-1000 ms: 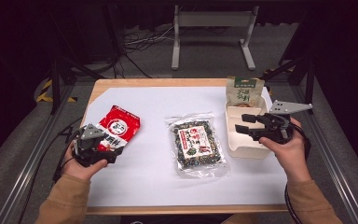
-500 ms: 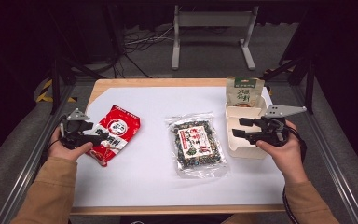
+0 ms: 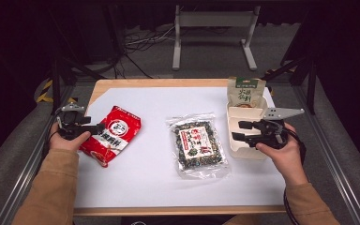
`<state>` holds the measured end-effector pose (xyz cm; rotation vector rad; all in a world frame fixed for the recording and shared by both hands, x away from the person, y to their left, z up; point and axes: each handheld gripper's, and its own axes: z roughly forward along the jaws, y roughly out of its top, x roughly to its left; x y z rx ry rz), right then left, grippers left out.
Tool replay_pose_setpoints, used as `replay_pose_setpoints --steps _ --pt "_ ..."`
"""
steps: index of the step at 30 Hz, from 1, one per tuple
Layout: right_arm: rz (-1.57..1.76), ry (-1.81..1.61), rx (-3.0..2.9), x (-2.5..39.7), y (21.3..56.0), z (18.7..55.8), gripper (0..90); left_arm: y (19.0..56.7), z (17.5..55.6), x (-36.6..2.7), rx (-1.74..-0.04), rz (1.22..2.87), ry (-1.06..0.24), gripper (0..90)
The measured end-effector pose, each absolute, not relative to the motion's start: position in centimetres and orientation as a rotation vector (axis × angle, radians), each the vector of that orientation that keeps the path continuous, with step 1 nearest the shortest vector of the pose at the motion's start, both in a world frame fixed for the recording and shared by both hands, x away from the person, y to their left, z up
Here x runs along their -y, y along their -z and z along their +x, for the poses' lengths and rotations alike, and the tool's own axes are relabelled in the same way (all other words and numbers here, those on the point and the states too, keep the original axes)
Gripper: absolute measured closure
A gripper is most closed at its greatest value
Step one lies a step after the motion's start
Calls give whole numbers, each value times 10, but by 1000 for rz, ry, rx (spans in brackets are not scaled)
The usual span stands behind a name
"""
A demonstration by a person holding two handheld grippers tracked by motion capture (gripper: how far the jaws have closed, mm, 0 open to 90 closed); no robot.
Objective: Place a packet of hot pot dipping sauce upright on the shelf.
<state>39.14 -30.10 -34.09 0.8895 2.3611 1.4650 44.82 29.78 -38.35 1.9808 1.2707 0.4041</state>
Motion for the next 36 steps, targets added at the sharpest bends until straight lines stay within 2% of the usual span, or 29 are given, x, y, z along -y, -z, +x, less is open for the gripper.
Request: replay_pose_setpoints --steps 5,9,13,18,30,36 --pt "894 -1463 -2368 300 343 390 405 389 458 -300 -1248 1968 -328 287" --pt "898 -1458 -2371 300 344 389 404 385 462 -286 -1221 1978 -286 269" --pt "899 -1456 -2370 300 344 387 403 382 462 -278 -1206 1976 -299 235" --pt "899 -1453 -2369 300 344 385 399 381 464 -248 -1200 2016 -338 201" --pt "895 -1461 -2361 303 344 385 396 387 471 -210 -1205 2056 -332 238" --pt "895 -1468 -2354 304 342 384 392 393 477 -195 -1221 2061 -336 214"
